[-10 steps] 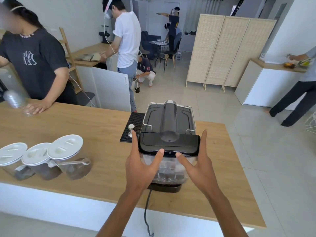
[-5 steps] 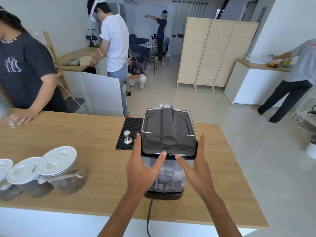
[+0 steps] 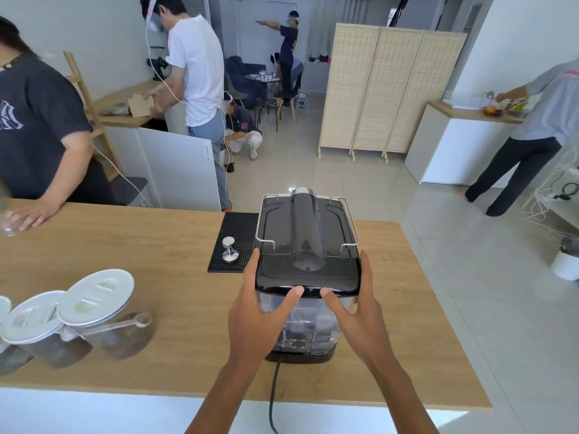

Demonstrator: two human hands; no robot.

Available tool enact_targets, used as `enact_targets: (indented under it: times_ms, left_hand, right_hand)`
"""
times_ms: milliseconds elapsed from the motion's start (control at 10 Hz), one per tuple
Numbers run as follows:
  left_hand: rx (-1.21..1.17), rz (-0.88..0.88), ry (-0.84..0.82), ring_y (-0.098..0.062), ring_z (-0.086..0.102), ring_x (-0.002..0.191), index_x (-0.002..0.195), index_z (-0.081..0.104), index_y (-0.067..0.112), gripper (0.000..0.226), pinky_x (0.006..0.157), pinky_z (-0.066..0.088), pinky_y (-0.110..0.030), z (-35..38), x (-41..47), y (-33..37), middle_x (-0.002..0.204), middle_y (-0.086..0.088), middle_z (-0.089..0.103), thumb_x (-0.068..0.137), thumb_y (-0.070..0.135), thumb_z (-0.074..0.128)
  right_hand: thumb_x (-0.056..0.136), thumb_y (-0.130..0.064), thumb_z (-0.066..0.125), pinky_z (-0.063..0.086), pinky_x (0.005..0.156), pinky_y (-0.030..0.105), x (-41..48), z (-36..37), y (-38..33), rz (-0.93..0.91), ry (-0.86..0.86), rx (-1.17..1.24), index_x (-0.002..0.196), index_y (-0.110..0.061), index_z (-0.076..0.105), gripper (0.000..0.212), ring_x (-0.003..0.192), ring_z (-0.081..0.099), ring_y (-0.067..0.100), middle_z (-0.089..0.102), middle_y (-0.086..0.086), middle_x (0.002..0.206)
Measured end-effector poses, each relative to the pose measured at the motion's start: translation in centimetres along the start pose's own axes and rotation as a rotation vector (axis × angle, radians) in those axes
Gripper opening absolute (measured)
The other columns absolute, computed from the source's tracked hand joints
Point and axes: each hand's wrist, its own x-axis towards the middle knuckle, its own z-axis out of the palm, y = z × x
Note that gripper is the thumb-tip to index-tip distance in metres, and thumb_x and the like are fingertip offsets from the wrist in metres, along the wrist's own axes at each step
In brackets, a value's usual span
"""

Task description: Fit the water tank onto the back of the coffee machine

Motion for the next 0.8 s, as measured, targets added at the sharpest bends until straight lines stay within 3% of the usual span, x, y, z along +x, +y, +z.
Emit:
enact_targets:
  times_ms: [100,200,300,400,500,600,700,800]
  left_hand:
    - [-0.015,0.002,-0.009,-0.028,0.067,0.112,0.151,0.016,0.055,0.098,0.091,0.058,-0.043,0.0,-0.2,-0.4,0.143,0.019,0.057,0.069,0.080,0.063]
    - [-0.036,-0.011,-0.031,-0.002,0.066,0.089,0.152,0.014,0.053,0.098,0.082,0.057,-0.026,-0.1,-0.2,-0.8,0.138,0.014,0.062,0.071,0.076,0.064]
    - [-0.034,-0.002,-0.038,-0.002,0.069,0.089,0.152,0.011,0.054,0.099,0.082,0.058,-0.028,0.0,-0.3,-1.0,0.143,0.015,0.058,0.071,0.079,0.061]
    - [-0.021,0.017,-0.032,-0.001,0.067,0.106,0.150,0.009,0.059,0.096,0.091,0.057,-0.027,0.0,-0.4,-1.2,0.141,0.028,0.053,0.070,0.082,0.058]
    - [-0.011,0.023,-0.033,-0.002,0.065,0.111,0.152,0.008,0.055,0.098,0.094,0.056,-0.029,-0.1,-0.2,-1.2,0.143,0.023,0.054,0.071,0.081,0.058]
    - [-0.009,0.019,-0.054,0.006,0.064,0.091,0.154,0.006,0.053,0.096,0.080,0.051,-0.006,-0.2,-0.2,-1.6,0.103,0.036,0.063,0.076,0.075,0.059]
    - [0.064,0.042,-0.131,-0.008,0.066,0.083,0.155,-0.003,0.050,0.099,0.074,0.051,-0.009,-1.1,-0.4,-2.7,0.096,0.024,0.059,0.082,0.067,0.061]
    - [0.235,0.059,-0.240,-0.005,0.043,0.136,0.155,-0.011,0.046,0.107,0.103,0.048,-0.033,-2.3,-0.9,-5.2,0.158,0.017,0.035,0.078,0.072,0.059]
  right_hand:
    - [0.084,-0.047,0.068,0.026,0.093,-0.004,-0.2,0.2,0.1,0.008,0.007,0.020,0.152,-0.050,0.002,0.095,0.115,0.031,-0.037,0.026,-0.067,0.122]
    - [0.079,-0.056,0.066,0.027,0.097,0.002,-0.2,0.3,0.4,0.003,0.010,0.020,0.155,-0.047,0.000,0.101,0.115,0.031,-0.036,0.025,-0.066,0.124]
    - [0.077,-0.057,0.065,0.028,0.100,0.007,-0.4,0.4,0.0,0.003,0.022,0.036,0.154,-0.047,-0.002,0.103,0.116,0.033,-0.031,0.027,-0.056,0.132]
    - [0.076,-0.059,0.065,0.028,0.099,0.004,-0.5,0.4,-0.2,0.007,0.014,0.027,0.149,-0.054,-0.002,0.099,0.118,0.035,-0.029,0.029,-0.052,0.135]
    - [0.077,-0.061,0.064,0.028,0.099,0.001,-0.6,0.2,-0.3,-0.004,0.020,0.004,0.143,-0.061,-0.003,0.094,0.122,0.034,-0.028,0.029,-0.054,0.136]
    - [0.074,-0.075,0.059,0.027,0.114,0.022,-0.9,0.4,0.0,-0.010,0.018,-0.017,0.150,-0.053,-0.009,0.105,0.141,0.033,-0.002,0.027,-0.025,0.158]
    - [0.076,-0.077,0.056,0.019,0.116,0.028,-1.4,0.3,1.3,-0.018,0.029,-0.076,0.151,-0.049,-0.018,0.109,0.148,0.017,0.004,0.008,-0.018,0.165]
    - [0.079,-0.075,0.054,0.019,0.114,0.030,-2.2,0.1,3.4,-0.019,-0.003,-0.165,0.152,-0.044,-0.019,0.107,0.149,0.007,0.004,-0.007,-0.020,0.165]
